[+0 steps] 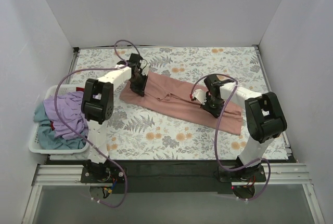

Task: Fold and stack the t-shirts
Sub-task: Fold the tshirt

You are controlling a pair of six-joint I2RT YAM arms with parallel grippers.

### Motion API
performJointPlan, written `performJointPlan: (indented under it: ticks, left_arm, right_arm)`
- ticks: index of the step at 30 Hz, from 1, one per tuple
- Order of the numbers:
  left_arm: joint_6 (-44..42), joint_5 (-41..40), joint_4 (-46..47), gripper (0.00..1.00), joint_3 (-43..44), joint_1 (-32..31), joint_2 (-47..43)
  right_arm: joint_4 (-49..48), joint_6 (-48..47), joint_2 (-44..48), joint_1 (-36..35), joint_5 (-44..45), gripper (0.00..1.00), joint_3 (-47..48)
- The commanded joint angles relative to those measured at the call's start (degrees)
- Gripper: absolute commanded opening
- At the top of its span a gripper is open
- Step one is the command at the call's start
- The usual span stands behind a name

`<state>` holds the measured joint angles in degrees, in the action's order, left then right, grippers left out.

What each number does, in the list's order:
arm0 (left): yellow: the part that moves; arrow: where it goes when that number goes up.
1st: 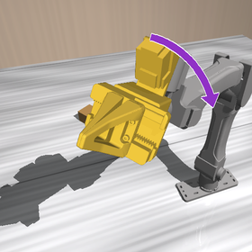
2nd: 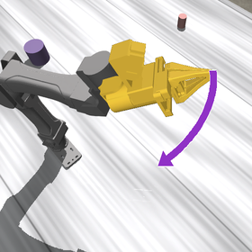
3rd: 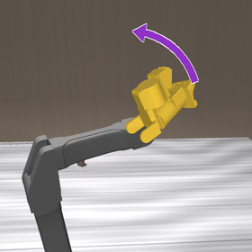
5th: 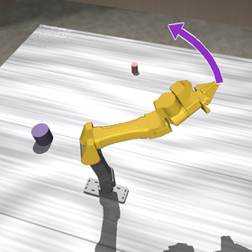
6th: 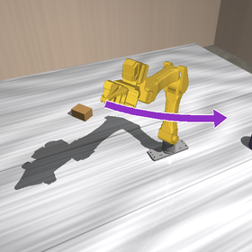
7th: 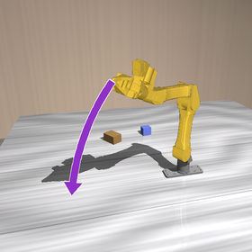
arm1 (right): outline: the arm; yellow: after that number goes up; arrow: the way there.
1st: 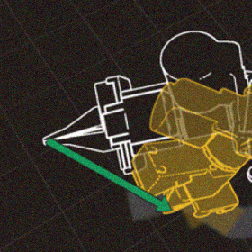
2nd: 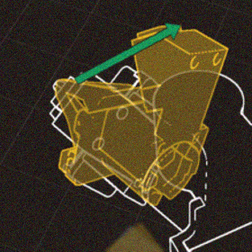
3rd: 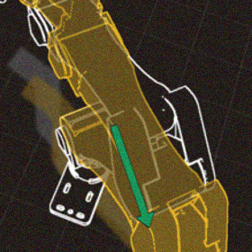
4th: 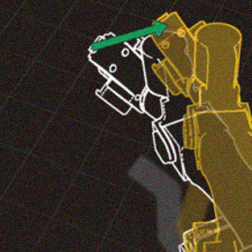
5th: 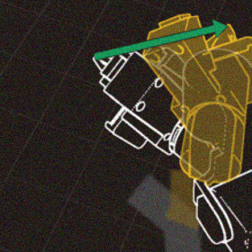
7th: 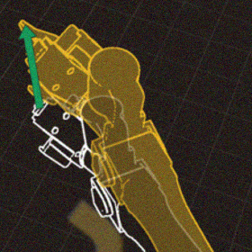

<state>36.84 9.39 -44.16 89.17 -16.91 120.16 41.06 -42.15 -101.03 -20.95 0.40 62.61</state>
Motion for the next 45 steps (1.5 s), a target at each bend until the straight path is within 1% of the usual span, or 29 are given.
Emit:
performJointPlan:
  ticks: [1, 2, 3, 4, 5, 6, 7, 8, 9, 10, 11, 12, 13, 15, 16, 17, 19, 22, 23, 25, 26, 29, 33, 37, 39, 41, 42, 43, 45]
  left_arm:
    - [-6.59, -3.07, 2.77, 0.09, 10.82, 2.14, 12.33]
    - [-7.21, -2.62, 2.07, 0.09, 15.29, 2.31, 15.43]
    - [-7.92, -1.31, 1.19, 0.09, 24.21, 2.23, 18.07]
    - [-8.27, 0.44, 0.14, 0.09, 30.22, 2.23, 20.62]
    - [-7.93, 1.41, -2.13, 0.09, 35.93, 2.05, 26.04]
    - [-7.58, 2.12, -3.29, 0.10, 47.65, 1.97, 28.18]
    - [-7.31, 3.08, -3.91, 0.11, 51.94, 1.88, 30.11]
    - [-5.83, 3.18, -3.31, 0.12, 54.42, 1.79, 30.48]
    - [-4.94, 3.18, -1.91, 0.13, 54.80, 1.79, 28.83]
    - [-4.33, 3.53, 0.02, 0.16, 50.01, 1.79, 26.47]
    - [-3.62, 3.27, 5.70, 0.17, 44.48, 1.79, 23.40]
    - [-2.75, 3.36, 9.06, 0.20, 39.21, 1.79, 15.36]
    - [-2.22, 3.18, 14.66, 0.26, 29.24, 1.88, 11.80]
    - [-1.08, 5.53, 17.96, 0.31, 22.75, 1.79, 3.46]
    - [-0.46, 6.42, 18.14, 0.32, 19.24, 1.79, 1.68]
    - [0.16, 7.30, 17.71, 0.32, 18.33, 1.70, 0.70]
    - [1.56, 8.45, 15.43, 0.32, 17.71, 1.26, 0.25]
    - [3.49, 9.50, 8.59, 0.26, 17.62, 0.65, 2.17]
    - [3.85, 10.38, 7.44, 0.23, 17.27, 0.47, 2.79]
    - [3.59, 13.97, 5.67, 0.21, 16.83, 0.30, 3.85]
    - [3.42, 13.82, 5.14, 0.21, 16.22, -0.40, 4.29]
    - [2.89, 12.41, 4.44, 0.20, 14.37, -1.28, 5.34]
    - [3.33, 10.66, 2.86, 0.19, 14.19, -1.64, 8.77]
    - [2.01, 10.04, 3.20, 0.17, 14.98, -3.13, 12.55]
    - [1.66, 10.04, 3.38, 0.16, 17.08, -3.48, 15.61]
    - [1.74, 10.47, 2.68, 0.15, 22.43, -3.92, 18.08]
    - [1.66, 11.69, 2.33, 0.15, 24.63, -4.01, 20.70]
    - [1.83, 12.49, 1.46, 0.15, 29.26, -4.01, 21.60]
    - [1.74, 14.07, 0.92, 0.17, 32.29, -4.01, 22.66]
  right_arm:
    - [1.83, 4.00, -2.68, -9.33, -8.12, 0.27, -5.92]
    - [1.92, 5.05, -2.24, -11.81, -9.27, 0.26, -6.01]
    - [2.09, 7.58, -2.06, -14.36, -12.24, 0.27, -5.66]
    - [2.44, 8.92, -2.06, -19.52, -14.10, 0.27, -4.96]
    - [2.88, 10.23, -2.32, -22.00, -16.38, 0.27, -1.73]
    - [4.89, 11.20, -2.41, -23.86, -21.71, 0.27, 0.21]
    - [5.78, 12.95, -2.41, -26.05, -24.11, 0.28, 2.67]
    - [6.83, 13.58, -2.24, -26.16, -25.87, 0.29, 4.87]
    - [8.76, 13.85, -1.98, -25.99, -27.11, 0.29, 8.72]
    - [9.47, 13.85, -1.28, -25.03, -27.38, 0.30, 9.89]
    - [9.83, 13.94, 0.82, -24.15, -27.13, 0.30, 10.51]
    - [10.09, 13.50, 1.97, -23.18, -26.78, 0.31, 10.60]
    - [10.62, 13.06, 3.11, -21.08, -26.16, 0.31, 10.26]
    - [10.62, 11.31, 5.67, -19.57, -24.15, 0.32, 8.68]
    - [10.53, 10.95, 6.02, -18.70, -21.35, 0.32, 6.84]
    - [10.27, 10.25, 5.94, -18.43, -19.76, 0.32, 5.95]
    - [10.09, 9.37, 5.24, -18.16, -18.07, 0.32, 4.03]
    - [7.90, 9.28, 3.22, -18.16, -15.53, 0.30, 1.39]
    - [6.94, 9.28, 1.91, -18.07, -15.00, 0.30, 0.85]
    - [5.71, 8.67, 1.02, -18.07, -14.21, 0.29, -0.46]
    - [4.92, 8.58, 0.58, -18.16, -14.03, 0.28, -2.38]
    - [3.59, 8.49, -0.65, -18.51, -14.81, 0.29, -4.16]
    - [2.72, 10.15, -1.45, -20.44, -19.72, 0.29, -5.82]
    - [0.87, 12.61, -2.06, -25.97, -22.63, 0.29, -7.85]
    - [0.78, 14.55, -2.94, -28.17, -24.74, 0.29, -6.55]
    - [0.78, 15.43, -3.64, -28.79, -27.55, 0.29, -5.31]
    - [1.13, 15.61, -3.99, -29.06, -28.95, 0.29, -3.30]
    - [2.17, 15.70, -4.17, -29.15, -29.66, 0.30, -2.24]
    - [3.41, 14.74, -3.04, -28.36, -32.38, 0.32, 0.05]
